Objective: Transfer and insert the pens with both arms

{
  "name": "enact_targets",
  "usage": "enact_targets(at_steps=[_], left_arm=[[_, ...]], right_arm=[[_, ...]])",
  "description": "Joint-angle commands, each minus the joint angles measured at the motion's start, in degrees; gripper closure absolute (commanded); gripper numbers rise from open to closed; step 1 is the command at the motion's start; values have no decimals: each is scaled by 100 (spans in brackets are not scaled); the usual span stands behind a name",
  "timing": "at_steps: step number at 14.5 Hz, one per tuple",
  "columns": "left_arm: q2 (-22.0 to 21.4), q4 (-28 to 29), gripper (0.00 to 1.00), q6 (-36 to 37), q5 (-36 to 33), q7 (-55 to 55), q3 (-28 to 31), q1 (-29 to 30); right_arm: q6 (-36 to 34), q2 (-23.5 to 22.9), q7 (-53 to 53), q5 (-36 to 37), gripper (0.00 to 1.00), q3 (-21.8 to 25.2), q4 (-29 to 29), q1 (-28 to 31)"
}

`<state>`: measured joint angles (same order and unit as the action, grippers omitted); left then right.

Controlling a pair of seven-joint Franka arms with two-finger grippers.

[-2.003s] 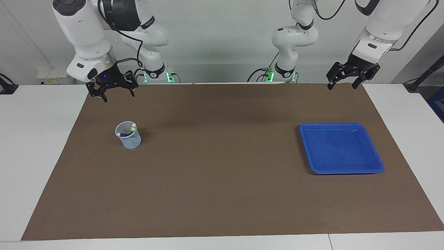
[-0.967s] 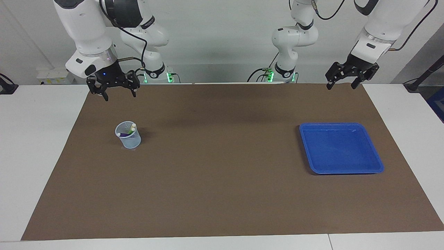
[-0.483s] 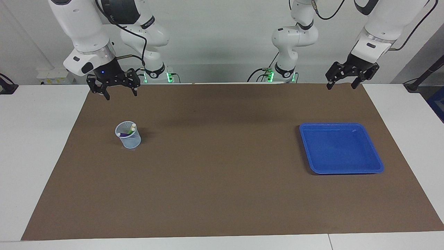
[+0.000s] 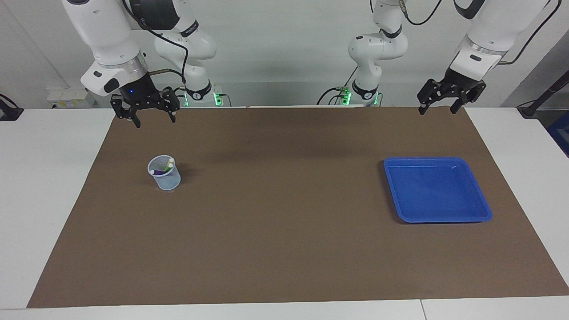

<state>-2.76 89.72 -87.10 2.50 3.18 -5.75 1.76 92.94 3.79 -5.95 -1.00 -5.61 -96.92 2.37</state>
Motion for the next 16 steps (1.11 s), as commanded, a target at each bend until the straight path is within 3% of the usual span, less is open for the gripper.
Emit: enact_targets(at_steps=[1,9,16], left_arm=[[21,-113,0,131,-65,-72,31,-53],[38,-148,0,193,-56,-72,48,-53],[-5,177,0,-70,-65,-72,39,-44]], right_arm=[[-65,35,102,-111,0,-19,15,44],[-56,35,102,-111,0,-19,7,44],[-39,35,102,-111,0,-28,15,44]])
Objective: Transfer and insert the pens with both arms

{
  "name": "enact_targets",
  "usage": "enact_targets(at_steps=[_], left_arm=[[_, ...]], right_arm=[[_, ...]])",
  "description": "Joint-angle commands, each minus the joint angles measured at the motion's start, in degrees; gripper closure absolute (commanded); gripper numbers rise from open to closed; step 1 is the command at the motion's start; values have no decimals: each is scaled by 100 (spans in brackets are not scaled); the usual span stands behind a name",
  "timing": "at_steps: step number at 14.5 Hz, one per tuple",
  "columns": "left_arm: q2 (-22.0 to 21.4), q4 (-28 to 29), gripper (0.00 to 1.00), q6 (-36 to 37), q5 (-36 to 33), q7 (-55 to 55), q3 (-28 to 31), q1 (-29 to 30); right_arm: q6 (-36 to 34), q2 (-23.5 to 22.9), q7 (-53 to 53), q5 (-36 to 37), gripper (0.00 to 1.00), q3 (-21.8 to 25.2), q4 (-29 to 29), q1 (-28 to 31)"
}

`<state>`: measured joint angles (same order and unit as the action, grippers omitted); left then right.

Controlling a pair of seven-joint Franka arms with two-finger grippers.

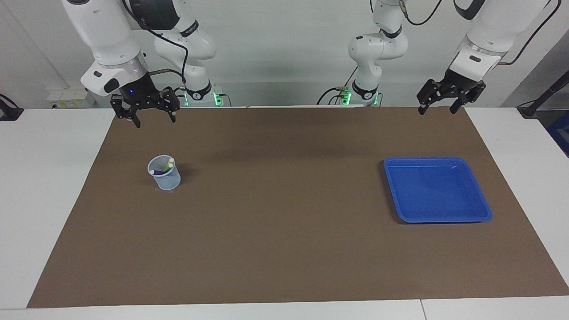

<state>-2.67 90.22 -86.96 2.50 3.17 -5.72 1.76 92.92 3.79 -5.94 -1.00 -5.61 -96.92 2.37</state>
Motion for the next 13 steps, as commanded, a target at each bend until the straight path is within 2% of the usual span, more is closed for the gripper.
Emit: enact_targets(at_steps=[1,13], left_arm=[[-5,136,0,-102,-65,-71,45,-53],[4,198,0,-137,-92,-89,71,-36]], right_arm=[[-37,35,102,-111,0,-28,7,44],[-29,35,102,-111,0,-45,7,44]])
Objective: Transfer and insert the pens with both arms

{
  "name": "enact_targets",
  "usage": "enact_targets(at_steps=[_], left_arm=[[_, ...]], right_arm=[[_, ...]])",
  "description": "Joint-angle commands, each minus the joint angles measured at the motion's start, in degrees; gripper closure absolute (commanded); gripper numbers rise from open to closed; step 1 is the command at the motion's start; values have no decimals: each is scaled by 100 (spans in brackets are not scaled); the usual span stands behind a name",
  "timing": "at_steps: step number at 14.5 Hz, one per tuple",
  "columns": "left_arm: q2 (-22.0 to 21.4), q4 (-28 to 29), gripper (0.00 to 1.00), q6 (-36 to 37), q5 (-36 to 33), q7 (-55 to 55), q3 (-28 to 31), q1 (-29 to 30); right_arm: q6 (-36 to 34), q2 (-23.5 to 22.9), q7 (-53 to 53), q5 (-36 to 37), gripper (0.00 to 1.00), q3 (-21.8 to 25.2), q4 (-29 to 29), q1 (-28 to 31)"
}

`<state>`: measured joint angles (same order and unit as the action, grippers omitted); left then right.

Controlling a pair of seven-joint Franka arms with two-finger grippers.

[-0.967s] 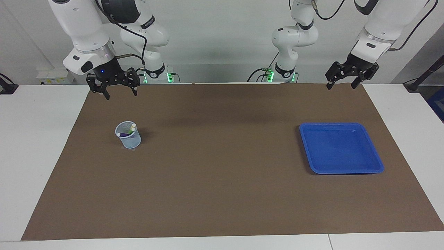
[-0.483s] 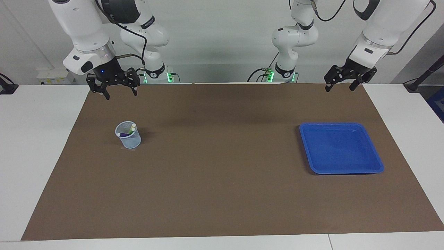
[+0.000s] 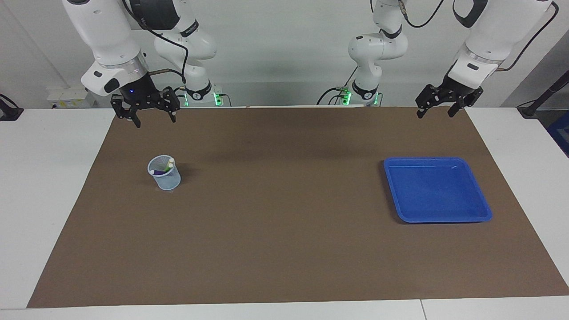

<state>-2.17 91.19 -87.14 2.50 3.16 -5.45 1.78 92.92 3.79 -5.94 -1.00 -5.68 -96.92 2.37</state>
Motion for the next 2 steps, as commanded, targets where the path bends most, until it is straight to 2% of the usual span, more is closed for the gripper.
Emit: enact_targets(at_steps=[1,2], left_arm=[[-47,101,0,-119,-92,-88,44,-38],[-47,110,0,-119,-92,-88,44,-38]], right_arm=[[-37,35,102,-111,0,-47,6,44],[-37,43,111,-111,0,-47,6,44]])
